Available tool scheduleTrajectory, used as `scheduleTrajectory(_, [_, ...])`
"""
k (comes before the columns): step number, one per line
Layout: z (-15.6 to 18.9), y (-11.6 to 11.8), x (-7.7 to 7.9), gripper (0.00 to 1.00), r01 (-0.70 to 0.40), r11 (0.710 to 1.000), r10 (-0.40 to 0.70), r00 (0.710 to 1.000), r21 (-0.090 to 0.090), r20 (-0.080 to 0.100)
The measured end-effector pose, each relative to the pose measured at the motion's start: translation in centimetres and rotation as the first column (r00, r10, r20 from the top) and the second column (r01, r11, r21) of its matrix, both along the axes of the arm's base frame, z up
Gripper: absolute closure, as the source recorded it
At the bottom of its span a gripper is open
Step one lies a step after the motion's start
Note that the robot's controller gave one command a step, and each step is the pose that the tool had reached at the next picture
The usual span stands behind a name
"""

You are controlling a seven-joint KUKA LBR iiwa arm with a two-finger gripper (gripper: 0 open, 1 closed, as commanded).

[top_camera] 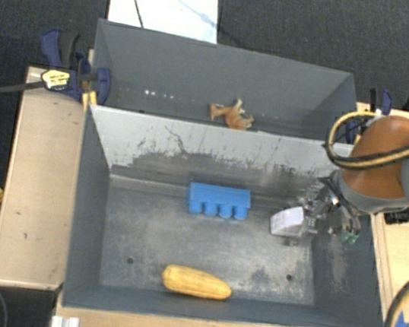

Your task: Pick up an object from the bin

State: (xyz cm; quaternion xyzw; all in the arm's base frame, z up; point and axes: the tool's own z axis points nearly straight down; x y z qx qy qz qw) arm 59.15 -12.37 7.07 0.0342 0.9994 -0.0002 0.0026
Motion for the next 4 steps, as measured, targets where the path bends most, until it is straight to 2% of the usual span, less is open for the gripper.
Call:
scheduleTrajectory(1, [0.0, 0.0, 0.0, 1.0, -0.002, 1.0, 0.002, 1.0, 0.0, 0.0])
scheduleTrajectory(2, [6.9, -0.5, -0.3, 1.0, 0.007, 1.0, -0.007, 1.0, 0.002, -0.007])
scheduleTrajectory(3, [7.9, 2.2, -0.8, 1.0, -0.035, 0.999, 0.035, 0.999, -0.001, 0.004])
scheduleTrajectory(4, [10.1, 1.2, -1.1, 1.0, -0.032, 0.999, 0.032, 0.999, 0.003, -0.007])
